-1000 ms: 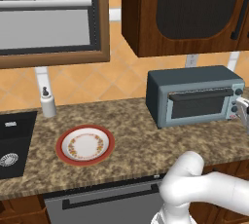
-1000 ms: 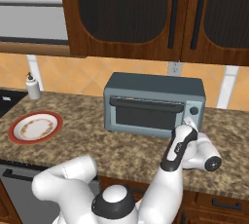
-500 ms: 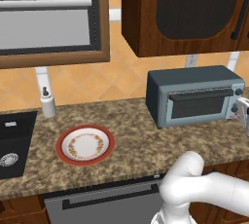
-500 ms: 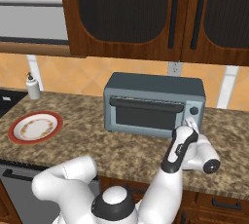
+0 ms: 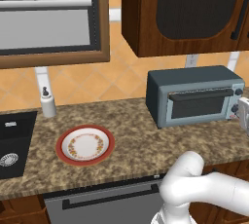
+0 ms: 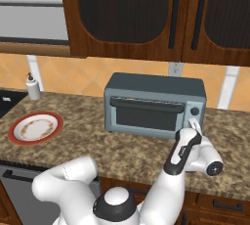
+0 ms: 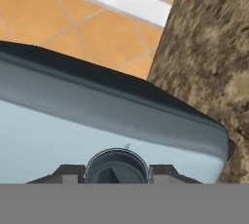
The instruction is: Pick up the kebab skewer and baguette bread, and place them inside the toaster oven. Close the toaster oven door and start by setting the timer.
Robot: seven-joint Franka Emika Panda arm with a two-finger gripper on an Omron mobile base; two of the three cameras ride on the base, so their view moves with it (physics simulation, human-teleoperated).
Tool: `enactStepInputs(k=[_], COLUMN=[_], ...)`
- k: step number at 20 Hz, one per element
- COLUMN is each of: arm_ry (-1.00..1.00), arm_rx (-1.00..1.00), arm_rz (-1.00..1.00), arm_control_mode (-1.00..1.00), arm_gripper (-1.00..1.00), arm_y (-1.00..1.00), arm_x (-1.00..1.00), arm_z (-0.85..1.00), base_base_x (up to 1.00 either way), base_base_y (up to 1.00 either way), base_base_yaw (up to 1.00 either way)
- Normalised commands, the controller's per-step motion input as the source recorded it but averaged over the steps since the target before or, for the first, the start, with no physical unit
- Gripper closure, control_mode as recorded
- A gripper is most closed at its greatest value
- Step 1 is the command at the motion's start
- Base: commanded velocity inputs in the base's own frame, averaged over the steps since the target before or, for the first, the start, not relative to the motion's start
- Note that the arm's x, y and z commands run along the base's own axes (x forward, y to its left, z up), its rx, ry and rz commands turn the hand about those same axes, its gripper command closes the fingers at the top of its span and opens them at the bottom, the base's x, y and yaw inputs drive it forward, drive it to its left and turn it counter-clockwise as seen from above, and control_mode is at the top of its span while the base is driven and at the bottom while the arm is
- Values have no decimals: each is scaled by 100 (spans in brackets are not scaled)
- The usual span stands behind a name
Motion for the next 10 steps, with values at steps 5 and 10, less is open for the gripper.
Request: enactStepInputs(k=[5, 10], arm_ry=[1, 8], arm_rx=[0, 10], arm_rz=[0, 0], arm_control_mode=[-100, -100], arm_gripper=[100, 100], arm_y=[35, 29], arm_x=[25, 19], arm_z=[3, 8], base_base_x=[0, 0], base_base_y=[0, 0], base_base_yaw=[0, 0])
